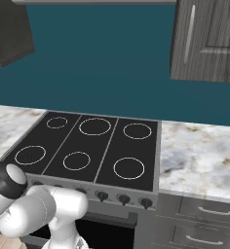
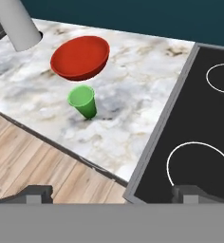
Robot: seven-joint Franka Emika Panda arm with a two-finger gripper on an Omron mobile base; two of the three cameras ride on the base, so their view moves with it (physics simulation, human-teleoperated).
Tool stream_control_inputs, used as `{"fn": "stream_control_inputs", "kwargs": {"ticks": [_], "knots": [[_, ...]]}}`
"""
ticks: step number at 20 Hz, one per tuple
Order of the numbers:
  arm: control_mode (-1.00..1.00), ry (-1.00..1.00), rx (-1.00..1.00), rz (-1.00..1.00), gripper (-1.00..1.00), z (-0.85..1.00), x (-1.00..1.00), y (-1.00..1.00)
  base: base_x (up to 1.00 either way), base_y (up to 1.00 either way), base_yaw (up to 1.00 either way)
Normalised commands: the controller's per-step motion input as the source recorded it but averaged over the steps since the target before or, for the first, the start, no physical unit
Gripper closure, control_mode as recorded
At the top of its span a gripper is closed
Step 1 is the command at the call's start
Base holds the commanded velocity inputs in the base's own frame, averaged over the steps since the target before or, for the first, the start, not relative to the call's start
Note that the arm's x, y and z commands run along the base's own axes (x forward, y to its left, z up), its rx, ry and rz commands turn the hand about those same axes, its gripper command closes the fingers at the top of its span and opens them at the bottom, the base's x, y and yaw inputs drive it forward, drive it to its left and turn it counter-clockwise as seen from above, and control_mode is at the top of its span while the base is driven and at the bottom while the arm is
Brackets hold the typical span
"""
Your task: Pick the cup and bowl from the counter and place them on the counter next to the sink.
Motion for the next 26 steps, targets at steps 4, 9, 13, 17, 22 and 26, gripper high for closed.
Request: {"fn": "stream_control_inputs", "kwargs": {"ticks": [4, 9, 13, 17, 22, 26], "knots": [[-1.00, 0.00, -0.03, -0.09, -1.00, 0.00, 0.00, 0.20, 0.00, 0.00, 0.00], [-1.00, 0.00, -0.01, -0.05, -1.00, 0.00, 0.04, 0.22, 0.00, 0.00, 0.00], [-1.00, 0.02, 0.00, -0.02, -1.00, 0.00, 0.07, 0.19, 0.00, 0.00, 0.00], [-1.00, 0.02, -0.02, -0.05, -1.00, -0.08, 0.16, 0.09, 0.00, 0.00, 0.00], [-1.00, 0.07, 0.00, -0.07, -1.00, -0.32, 0.24, 0.02, 0.00, 0.00, 0.00], [-1.00, 0.09, 0.00, -0.07, -1.00, -0.40, 0.15, 0.24, 0.00, 0.00, 0.00]]}}
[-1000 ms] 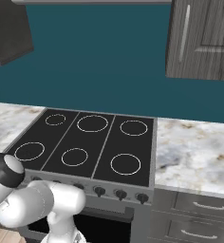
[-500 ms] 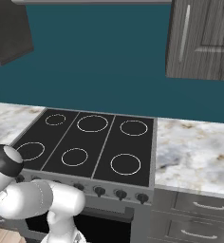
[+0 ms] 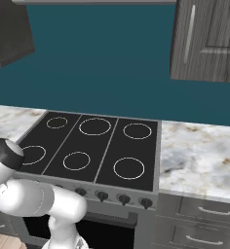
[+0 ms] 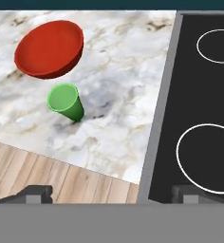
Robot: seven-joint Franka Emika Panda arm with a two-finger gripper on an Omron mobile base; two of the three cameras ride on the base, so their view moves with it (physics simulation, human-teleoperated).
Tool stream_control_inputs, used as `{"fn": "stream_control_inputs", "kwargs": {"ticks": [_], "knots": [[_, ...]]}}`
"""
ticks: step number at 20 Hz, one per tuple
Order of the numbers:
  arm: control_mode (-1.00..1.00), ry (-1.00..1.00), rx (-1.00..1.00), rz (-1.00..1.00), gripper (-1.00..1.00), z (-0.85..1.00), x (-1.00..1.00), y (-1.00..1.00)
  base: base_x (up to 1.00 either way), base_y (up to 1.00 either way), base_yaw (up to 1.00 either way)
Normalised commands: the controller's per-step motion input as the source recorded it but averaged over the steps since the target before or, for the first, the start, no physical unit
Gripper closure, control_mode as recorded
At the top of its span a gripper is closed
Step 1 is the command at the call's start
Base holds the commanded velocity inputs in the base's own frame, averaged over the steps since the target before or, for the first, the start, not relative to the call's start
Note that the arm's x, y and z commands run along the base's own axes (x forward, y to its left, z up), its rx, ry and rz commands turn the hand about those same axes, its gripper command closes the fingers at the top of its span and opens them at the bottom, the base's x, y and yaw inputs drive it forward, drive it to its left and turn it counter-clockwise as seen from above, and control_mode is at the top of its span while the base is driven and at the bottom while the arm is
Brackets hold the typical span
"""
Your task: Pick the cup and bowl from the counter and place them on the counter next to the sink.
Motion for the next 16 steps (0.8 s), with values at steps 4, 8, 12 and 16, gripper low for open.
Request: {"fn": "stream_control_inputs", "kwargs": {"ticks": [4, 8, 12, 16], "knots": [[-1.00, 0.03, 0.02, -0.01, -1.00, -0.21, 0.02, 0.45, 0.00, 0.00, 0.00], [-1.00, 0.01, 0.01, 0.00, -1.00, -0.18, 0.06, 0.44, 0.00, 0.00, 0.00], [-1.00, 0.02, 0.00, 0.00, -1.00, -0.02, 0.24, 0.20, 0.00, 0.00, 0.00], [-1.00, 0.08, 0.00, 0.00, -1.00, -0.06, 0.39, 0.18, 0.00, 0.00, 0.00]]}}
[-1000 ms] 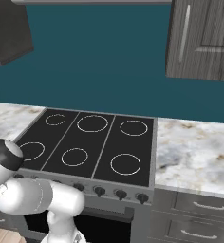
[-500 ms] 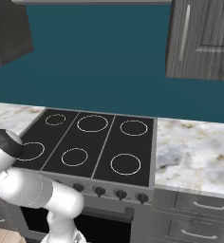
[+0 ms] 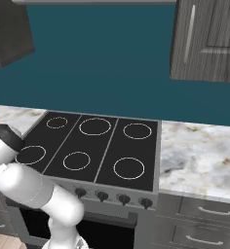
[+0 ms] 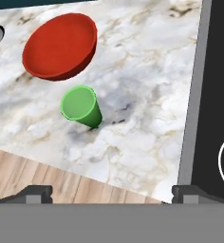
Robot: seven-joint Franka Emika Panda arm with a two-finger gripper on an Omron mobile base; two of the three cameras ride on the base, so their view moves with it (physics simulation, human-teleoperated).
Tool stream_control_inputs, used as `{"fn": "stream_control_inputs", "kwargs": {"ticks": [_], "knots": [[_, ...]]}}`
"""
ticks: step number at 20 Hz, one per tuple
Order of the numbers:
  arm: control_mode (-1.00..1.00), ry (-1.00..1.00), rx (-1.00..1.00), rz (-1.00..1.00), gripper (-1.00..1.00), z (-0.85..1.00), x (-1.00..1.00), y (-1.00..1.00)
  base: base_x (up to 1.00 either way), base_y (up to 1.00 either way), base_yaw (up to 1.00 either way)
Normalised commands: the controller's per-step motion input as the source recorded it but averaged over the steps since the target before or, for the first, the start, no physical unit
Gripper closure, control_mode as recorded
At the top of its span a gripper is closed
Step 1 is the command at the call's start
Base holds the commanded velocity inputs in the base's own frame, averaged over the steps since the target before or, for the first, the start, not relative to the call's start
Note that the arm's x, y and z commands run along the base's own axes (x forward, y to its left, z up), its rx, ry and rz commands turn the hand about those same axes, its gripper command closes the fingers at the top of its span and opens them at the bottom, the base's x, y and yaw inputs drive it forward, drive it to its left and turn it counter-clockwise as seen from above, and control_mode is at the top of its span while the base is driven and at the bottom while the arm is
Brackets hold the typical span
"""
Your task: Pick the cup and bowl from the counter and place them on the counter next to the sink.
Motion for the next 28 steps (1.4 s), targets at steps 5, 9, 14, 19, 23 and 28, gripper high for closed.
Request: {"fn": "stream_control_inputs", "kwargs": {"ticks": [5, 9, 14, 19, 23, 28], "knots": [[-1.00, 0.09, 0.00, 0.00, -1.00, -0.05, 0.37, 0.31, 0.00, 0.00, 0.00], [-1.00, 0.07, 0.00, 0.00, -1.00, -0.08, 0.29, 0.31, 0.00, 0.00, 0.00], [-1.00, 0.07, 0.00, 0.00, -1.00, 0.00, 0.23, 0.20, 0.00, 0.00, 0.00], [-1.00, 0.06, 0.00, 0.00, -1.00, -0.02, 0.07, 0.05, 0.00, 0.00, 0.00], [-1.00, 0.05, -0.01, 0.00, -1.00, -0.19, 0.01, 0.00, 0.00, 0.00, 0.00], [-1.00, 0.03, 0.00, 0.00, -1.00, -0.25, 0.12, 0.00, 0.00, 0.00, 0.00]]}}
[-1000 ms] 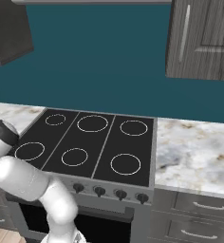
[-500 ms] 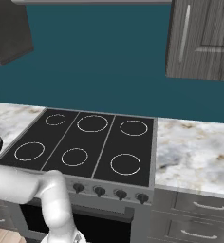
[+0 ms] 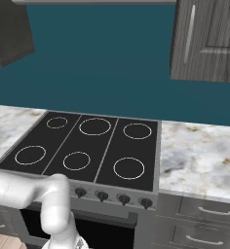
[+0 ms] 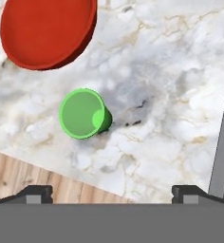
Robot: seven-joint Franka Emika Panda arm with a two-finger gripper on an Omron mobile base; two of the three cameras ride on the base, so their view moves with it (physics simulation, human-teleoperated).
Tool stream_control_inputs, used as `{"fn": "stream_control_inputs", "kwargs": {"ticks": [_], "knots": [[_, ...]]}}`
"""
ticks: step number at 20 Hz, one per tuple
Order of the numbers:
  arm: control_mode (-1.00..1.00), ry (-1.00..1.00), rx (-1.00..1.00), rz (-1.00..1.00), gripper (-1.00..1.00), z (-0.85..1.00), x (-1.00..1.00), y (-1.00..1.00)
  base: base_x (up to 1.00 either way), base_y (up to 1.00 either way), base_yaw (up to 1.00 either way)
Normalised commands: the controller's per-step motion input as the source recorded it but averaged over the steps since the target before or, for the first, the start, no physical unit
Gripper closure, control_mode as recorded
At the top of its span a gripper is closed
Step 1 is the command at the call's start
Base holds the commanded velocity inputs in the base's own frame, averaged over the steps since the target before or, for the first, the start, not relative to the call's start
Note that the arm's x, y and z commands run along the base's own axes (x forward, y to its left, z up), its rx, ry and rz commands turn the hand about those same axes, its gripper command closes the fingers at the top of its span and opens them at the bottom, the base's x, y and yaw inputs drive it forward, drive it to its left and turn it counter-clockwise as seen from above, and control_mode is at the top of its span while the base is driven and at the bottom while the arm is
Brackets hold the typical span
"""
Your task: Pick the cup and bowl from the counter and place them on the counter next to the sink.
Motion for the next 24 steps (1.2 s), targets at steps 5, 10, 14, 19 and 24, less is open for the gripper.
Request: {"fn": "stream_control_inputs", "kwargs": {"ticks": [5, 10, 14, 19, 24], "knots": [[-1.00, 0.02, 0.00, 0.00, -1.00, -0.31, 0.18, 0.00, 0.00, 0.00, 0.00], [-1.00, 0.00, 0.00, 0.00, -1.00, -0.19, 0.22, 0.10, 0.00, 0.00, 0.00], [-1.00, 0.00, 0.00, 0.00, -1.00, -0.13, 0.29, 0.24, 0.00, 0.00, 0.00], [-1.00, 0.00, -0.01, 0.00, -1.00, -0.07, 0.26, 0.30, 0.00, 0.00, 0.00], [-1.00, 0.00, -0.02, 0.00, -1.00, -0.06, 0.21, 0.31, 0.00, 0.00, 0.00]]}}
